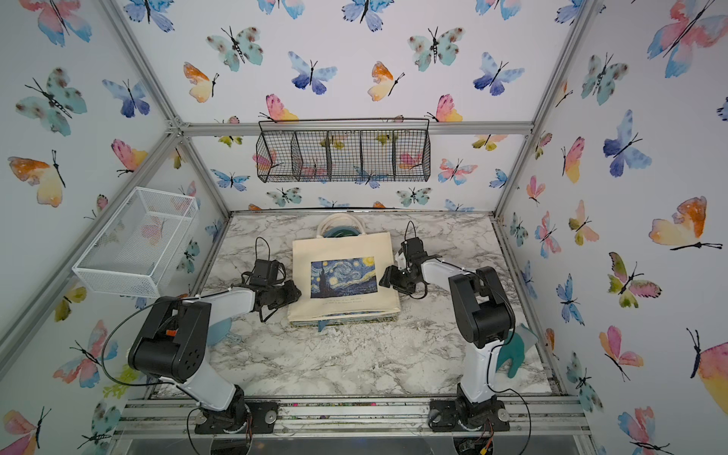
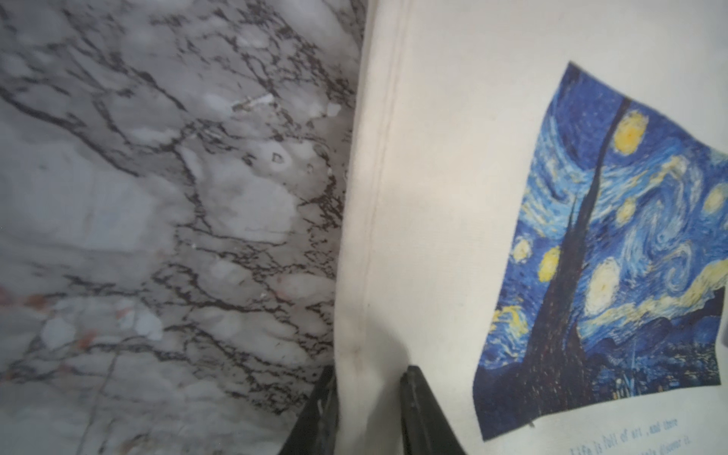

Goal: Put away the canvas bag
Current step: Move the canvas bag to the center of the board.

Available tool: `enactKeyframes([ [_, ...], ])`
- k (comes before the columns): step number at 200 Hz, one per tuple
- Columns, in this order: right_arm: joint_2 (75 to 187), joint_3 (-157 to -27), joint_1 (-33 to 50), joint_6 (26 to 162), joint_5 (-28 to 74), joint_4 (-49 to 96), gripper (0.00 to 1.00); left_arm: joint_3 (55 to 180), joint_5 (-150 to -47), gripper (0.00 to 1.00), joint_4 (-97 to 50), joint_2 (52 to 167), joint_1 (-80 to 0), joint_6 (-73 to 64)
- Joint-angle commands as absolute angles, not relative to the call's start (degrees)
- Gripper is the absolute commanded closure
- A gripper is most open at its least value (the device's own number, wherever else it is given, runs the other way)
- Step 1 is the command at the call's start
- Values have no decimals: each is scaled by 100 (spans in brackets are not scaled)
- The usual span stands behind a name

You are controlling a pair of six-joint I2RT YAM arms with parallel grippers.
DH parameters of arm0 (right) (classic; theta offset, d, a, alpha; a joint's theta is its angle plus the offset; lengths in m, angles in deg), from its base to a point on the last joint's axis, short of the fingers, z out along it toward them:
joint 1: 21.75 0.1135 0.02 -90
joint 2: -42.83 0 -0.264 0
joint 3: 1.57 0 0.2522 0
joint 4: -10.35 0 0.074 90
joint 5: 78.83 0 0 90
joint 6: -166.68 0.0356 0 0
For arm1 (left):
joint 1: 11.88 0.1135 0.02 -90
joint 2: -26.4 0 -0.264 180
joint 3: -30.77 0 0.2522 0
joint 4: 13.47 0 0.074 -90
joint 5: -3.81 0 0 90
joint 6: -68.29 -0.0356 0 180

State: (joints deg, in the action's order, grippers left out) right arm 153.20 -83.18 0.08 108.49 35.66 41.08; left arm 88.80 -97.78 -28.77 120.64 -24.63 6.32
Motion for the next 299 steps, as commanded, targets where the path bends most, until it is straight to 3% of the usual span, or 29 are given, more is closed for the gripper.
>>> enactKeyframes([
  [1,15357,-8235,111,10836,3416,4550,38,8993,-10385,72,-2934,12356,-2694,639],
  [192,15168,-8599,-293,10556,2935,5128,37,9650,-10895,71,-2656,12998,-3141,913],
  [299,14974,-8687,-493,10485,2356,5432,34,9507,-10801,69,-2789,12682,-3124,714],
])
